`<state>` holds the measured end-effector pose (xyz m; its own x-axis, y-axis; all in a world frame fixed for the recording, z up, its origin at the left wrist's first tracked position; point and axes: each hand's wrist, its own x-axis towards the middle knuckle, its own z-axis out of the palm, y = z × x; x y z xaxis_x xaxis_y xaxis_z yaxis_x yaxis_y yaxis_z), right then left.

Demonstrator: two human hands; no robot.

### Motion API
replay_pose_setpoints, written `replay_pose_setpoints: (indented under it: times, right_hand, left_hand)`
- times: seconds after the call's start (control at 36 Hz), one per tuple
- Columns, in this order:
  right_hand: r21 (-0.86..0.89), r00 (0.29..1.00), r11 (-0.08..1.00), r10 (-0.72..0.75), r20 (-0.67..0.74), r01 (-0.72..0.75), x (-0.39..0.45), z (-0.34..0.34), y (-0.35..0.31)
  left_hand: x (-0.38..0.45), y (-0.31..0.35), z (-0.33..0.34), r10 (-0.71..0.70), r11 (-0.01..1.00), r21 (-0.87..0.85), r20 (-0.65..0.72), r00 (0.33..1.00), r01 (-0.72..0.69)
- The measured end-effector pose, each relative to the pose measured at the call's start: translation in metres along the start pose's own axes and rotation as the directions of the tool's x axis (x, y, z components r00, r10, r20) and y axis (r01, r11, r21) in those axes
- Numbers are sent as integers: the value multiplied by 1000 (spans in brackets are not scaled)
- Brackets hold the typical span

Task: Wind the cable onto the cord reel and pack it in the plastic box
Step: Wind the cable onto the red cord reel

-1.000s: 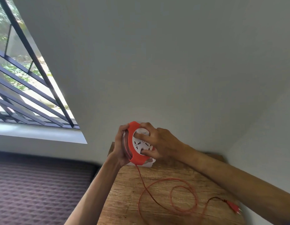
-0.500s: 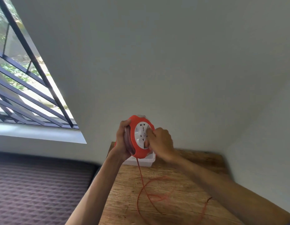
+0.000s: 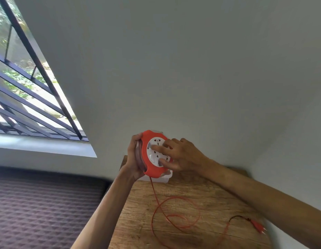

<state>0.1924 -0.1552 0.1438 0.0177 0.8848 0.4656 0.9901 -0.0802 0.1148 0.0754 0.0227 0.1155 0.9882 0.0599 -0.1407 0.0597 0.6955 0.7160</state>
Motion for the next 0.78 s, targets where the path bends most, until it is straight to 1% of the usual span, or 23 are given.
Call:
replay_pose_setpoints:
  times: [0.08,0.14,0.19,0.22,0.25,0.28,0.31,0.33,0.36,0.39,0.42,0.44,0.47,0.5,0.53,0.56,0.58,0.61,0.64,0.67,0.69,0.72,0.78]
  right_hand:
    - [50,999,998,35,24,-37,1,0,-5]
    - [43,998,999,5,55,-7,0,-2,-2]
    - [18,1000,1000,7,20,-8,0,-4,-3]
    - [24,997,997,72,-17,-71,1,-4,-7]
    - [49,979,979,198,-43,-196,3,-4,-12]
    - [92,929,928,366,-46,-361,6,-4,-19]
    - [161,833,825,552,-22,-542,10,-4,-25]
    - [256,689,657,723,52,-709,14,-4,-29]
    - [371,509,421,842,179,-828,18,-2,-31]
    - [465,331,151,883,334,-872,20,0,-32]
    - [510,200,-79,860,469,-857,21,2,-33]
    - [524,136,-216,822,553,-824,21,5,-35]
    - [524,114,-263,806,581,-810,20,9,-36]
    - [532,126,-254,807,577,-808,18,11,-39]
    - [547,173,-188,824,540,-816,17,12,-43]
    - [548,253,-51,849,463,-835,15,13,-45]
    - [513,370,155,861,349,-844,13,13,-47]
    - [428,521,403,828,207,-809,10,12,-47]
    - [294,683,641,728,61,-709,6,9,-45]
    - [166,834,827,550,-39,-538,3,9,-41]
    - [60,932,932,360,-50,-357,0,9,-38]
    - [5,975,975,224,7,-224,-3,11,-32]
    - [27,982,989,142,123,-146,-5,10,-22]
  left_hand:
    - [3,0,0,1,999,41,8,1000,-2]
    - [4,-3,0,-21,997,71,14,1000,20]
    - [4,-6,-2,-28,995,94,11,1000,26]
    - [4,-7,-2,-21,994,103,3,1000,20]
    - [4,-8,-1,-10,994,107,-2,1000,11]
    - [5,-9,1,-1,995,100,-5,1000,1]
    - [5,-10,3,15,996,90,-8,1000,-14]
    - [6,-11,6,40,996,84,-15,999,-38]
    - [7,-12,9,69,994,91,-31,997,-66]
    - [7,-12,13,98,989,114,-48,994,-92]
    - [8,-12,17,120,983,147,-57,991,-111]
    - [8,-12,19,134,976,179,-62,989,-121]
    - [8,-13,20,141,972,201,-65,988,-125]
    - [9,-15,19,147,971,201,-70,987,-130]
    - [9,-16,16,151,974,183,-75,986,-135]
    - [9,-17,13,148,979,155,-83,986,-134]
    - [10,-18,11,133,985,123,-95,987,-121]
    - [11,-17,8,110,991,90,-108,988,-101]
    - [11,-17,5,84,995,59,-120,989,-77]
    - [11,-16,2,56,998,35,-134,989,-52]
    - [11,-16,-1,30,999,19,-141,990,-28]
    - [11,-16,-4,7,1000,5,-140,990,-6]
    - [10,-18,-10,-28,999,-41,-135,990,22]
